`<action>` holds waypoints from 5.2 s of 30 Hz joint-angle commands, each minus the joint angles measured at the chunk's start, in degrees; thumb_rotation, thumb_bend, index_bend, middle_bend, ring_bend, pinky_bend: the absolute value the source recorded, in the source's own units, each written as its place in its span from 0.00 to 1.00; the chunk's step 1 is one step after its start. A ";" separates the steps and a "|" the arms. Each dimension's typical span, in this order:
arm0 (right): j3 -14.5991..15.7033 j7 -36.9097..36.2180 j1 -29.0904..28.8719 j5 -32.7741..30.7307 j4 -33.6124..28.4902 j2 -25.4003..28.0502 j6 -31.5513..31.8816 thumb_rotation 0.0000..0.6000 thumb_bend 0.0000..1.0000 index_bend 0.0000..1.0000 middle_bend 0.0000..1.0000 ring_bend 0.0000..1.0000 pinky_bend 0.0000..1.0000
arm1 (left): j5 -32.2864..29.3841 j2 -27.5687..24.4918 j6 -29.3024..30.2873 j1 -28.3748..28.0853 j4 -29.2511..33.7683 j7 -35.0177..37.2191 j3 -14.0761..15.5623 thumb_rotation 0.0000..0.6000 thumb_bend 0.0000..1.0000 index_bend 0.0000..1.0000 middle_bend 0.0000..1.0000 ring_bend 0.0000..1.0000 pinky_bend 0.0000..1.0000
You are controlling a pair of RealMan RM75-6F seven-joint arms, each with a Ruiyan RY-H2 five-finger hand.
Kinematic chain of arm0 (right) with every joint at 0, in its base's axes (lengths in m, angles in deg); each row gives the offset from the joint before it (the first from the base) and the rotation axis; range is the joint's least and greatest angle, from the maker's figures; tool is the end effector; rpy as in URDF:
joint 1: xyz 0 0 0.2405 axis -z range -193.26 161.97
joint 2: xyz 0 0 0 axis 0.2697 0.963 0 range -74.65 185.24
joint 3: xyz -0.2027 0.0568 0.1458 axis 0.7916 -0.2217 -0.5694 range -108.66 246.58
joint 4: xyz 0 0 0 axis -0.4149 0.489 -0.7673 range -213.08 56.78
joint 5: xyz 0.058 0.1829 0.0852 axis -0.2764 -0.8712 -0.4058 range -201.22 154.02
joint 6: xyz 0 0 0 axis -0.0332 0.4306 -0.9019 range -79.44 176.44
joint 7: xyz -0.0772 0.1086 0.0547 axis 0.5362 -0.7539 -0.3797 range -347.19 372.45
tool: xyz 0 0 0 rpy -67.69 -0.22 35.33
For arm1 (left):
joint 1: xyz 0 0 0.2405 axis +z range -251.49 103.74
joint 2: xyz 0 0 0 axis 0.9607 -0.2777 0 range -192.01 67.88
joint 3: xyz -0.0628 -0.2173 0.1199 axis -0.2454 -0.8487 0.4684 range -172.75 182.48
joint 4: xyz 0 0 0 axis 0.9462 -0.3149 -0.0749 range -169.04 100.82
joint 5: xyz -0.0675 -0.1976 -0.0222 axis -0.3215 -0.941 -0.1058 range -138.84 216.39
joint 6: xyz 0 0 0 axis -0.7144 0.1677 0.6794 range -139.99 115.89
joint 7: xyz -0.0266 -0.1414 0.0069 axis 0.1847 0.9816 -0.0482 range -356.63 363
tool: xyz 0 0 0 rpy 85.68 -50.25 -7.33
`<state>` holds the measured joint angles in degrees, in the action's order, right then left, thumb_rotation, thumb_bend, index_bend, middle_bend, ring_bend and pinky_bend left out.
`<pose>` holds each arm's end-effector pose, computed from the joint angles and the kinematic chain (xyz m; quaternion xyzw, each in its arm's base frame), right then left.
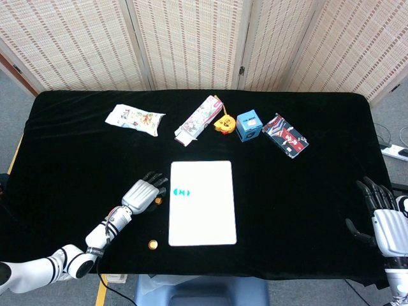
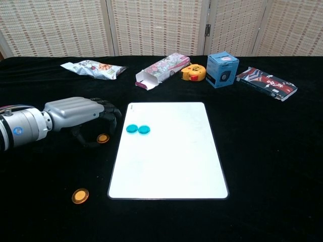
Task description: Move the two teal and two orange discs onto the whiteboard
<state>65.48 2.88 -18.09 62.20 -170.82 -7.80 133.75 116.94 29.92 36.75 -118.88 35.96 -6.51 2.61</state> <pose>-0.3179 -0.1701 0.1665 0.5488 -0.4411 0.4276 0.5669 -0.1797 0.3451 -0.0472 -0.8283 -0.2980 -0.3048 0.3637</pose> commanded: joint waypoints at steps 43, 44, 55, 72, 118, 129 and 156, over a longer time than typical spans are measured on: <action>-0.22 1.50 -0.82 -0.57 -0.93 -0.11 -1.30 1.00 0.36 0.00 0.05 0.05 0.00 | 4.61 -2.11 -1.05 -4.36 9.64 -0.31 -2.46 1.00 0.42 0.51 0.16 0.00 0.00; -0.22 1.50 -0.76 -0.61 -0.97 -0.07 -1.22 1.00 0.36 0.00 0.05 0.05 0.00 | 4.61 -1.81 -1.17 -4.61 9.78 -0.89 -2.49 1.00 0.42 0.51 0.16 0.00 0.00; -0.08 1.10 -0.18 -0.75 -0.84 -0.06 -0.57 1.00 0.36 0.00 0.05 0.05 0.00 | 4.89 1.00 -2.11 -6.48 10.49 -6.20 -2.07 1.00 0.42 0.50 0.16 0.00 0.00; 0.01 0.17 0.29 -0.71 -0.01 -0.37 -0.12 1.00 0.36 0.00 0.05 0.05 0.00 | 2.26 2.04 -2.96 -6.98 11.44 -11.67 -1.34 1.00 0.41 0.31 0.12 0.00 0.00; 0.28 1.15 -1.12 1.62 -0.91 -0.88 -0.32 1.00 0.36 0.00 0.05 0.05 0.00 | 22.97 -8.62 13.81 9.15 14.32 -3.43 14.25 1.00 0.41 0.41 0.12 0.00 0.00; 0.42 0.90 -0.78 1.47 -0.77 -0.95 0.09 1.00 0.36 0.00 0.05 0.04 0.00 | 22.86 -7.87 13.03 9.59 12.89 -3.01 13.32 1.00 0.41 0.42 0.12 0.00 0.00; 0.56 1.57 -0.26 1.67 -1.54 -0.60 0.92 1.00 0.36 0.00 0.05 0.04 0.00 | 22.90 -7.06 12.55 10.58 10.23 -0.70 12.55 1.00 0.41 0.44 0.12 0.00 0.00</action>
<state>66.05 4.45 -18.35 63.87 -172.36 -8.39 134.67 139.82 22.86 49.32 -108.32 46.21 -7.13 15.17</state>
